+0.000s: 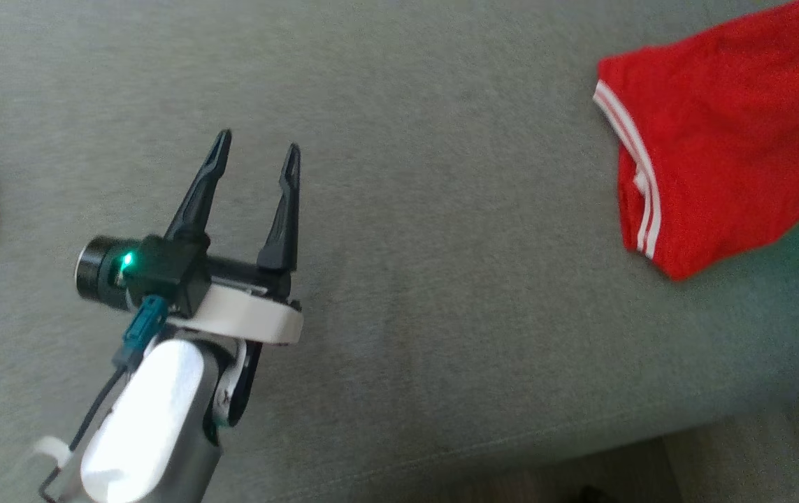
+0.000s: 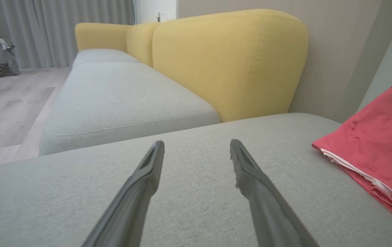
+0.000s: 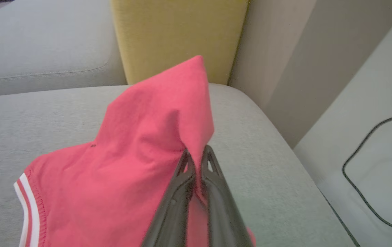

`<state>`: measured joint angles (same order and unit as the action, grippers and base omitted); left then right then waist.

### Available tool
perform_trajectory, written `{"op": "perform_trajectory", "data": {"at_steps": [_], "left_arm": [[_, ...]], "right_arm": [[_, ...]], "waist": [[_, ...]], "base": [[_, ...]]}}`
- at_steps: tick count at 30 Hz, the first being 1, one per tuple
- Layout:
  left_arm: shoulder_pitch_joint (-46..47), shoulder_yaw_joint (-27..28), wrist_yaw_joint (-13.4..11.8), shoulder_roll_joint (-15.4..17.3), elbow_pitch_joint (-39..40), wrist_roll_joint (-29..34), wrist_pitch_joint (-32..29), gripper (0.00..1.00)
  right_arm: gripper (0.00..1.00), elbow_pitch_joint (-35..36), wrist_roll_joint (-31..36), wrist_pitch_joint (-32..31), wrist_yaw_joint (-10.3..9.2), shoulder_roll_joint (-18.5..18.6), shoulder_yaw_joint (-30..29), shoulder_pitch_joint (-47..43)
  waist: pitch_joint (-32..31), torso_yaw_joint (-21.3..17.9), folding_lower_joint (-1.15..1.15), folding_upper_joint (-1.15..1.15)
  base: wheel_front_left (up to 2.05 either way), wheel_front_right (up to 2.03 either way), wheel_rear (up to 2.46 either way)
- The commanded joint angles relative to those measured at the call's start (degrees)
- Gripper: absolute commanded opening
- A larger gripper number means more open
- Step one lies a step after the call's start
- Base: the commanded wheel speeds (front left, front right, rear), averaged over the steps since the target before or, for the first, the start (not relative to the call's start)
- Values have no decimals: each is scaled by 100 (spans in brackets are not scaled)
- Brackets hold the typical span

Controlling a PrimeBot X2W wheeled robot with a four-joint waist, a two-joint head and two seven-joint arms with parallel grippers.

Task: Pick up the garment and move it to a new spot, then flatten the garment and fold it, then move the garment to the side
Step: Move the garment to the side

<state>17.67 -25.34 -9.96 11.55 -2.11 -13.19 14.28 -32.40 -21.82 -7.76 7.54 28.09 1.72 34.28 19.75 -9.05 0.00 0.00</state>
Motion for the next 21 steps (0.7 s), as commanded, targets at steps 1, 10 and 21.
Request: {"op": "perform_trajectory", "data": {"at_steps": [1, 10, 21], "left_arm": [[285, 136, 50, 104, 196, 65, 24, 100], [764, -17, 198, 211, 201, 221, -137, 100], [972, -132, 268, 277, 186, 271, -227, 100]], "right_arm": [[0, 53, -86, 128, -5, 235, 19, 193], [0, -534, -238, 563, -5, 23, 307, 885], [100, -1398, -172, 1284, -5, -269, 401, 1363]], "waist": [[427, -429, 0, 0], [969, -847, 0, 0], [1214, -731, 0, 0]], "base": [[0, 0, 0], [0, 0, 0], [0, 0, 0]]}}
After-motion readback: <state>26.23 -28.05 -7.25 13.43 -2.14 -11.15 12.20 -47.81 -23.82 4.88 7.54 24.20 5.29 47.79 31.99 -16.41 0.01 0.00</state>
